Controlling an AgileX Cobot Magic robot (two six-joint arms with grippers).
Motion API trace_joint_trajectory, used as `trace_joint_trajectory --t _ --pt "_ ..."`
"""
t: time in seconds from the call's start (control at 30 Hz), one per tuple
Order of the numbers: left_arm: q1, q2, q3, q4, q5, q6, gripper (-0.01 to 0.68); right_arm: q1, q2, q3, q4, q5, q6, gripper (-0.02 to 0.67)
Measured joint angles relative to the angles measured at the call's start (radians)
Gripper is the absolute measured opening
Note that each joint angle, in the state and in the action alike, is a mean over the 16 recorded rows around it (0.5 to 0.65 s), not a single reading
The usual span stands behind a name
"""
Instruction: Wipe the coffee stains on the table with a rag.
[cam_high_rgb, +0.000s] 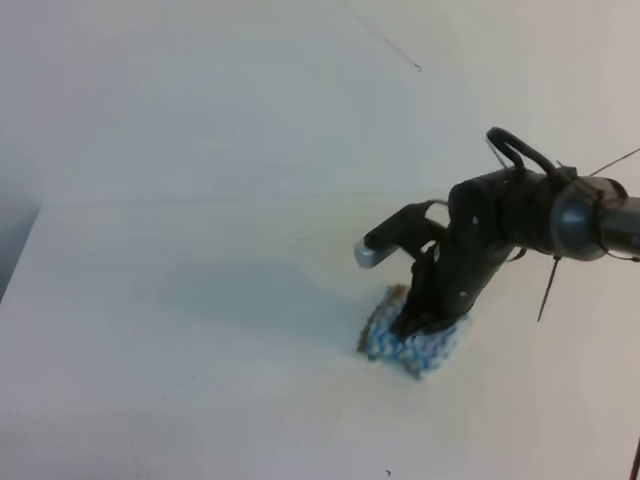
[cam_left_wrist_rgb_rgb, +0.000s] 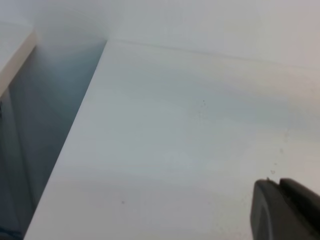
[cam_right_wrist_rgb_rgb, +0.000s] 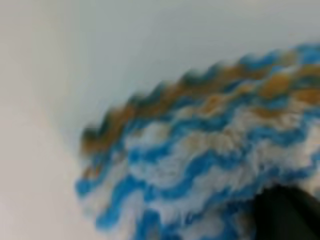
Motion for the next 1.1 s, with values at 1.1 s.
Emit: trace_joint_trajectory --t 1.1 --pt "0.000 0.000 0.000 0.000 0.000 0.000 0.000 -0.004 -0.159 0.335 0.024 -0.224 0.088 -0.001"
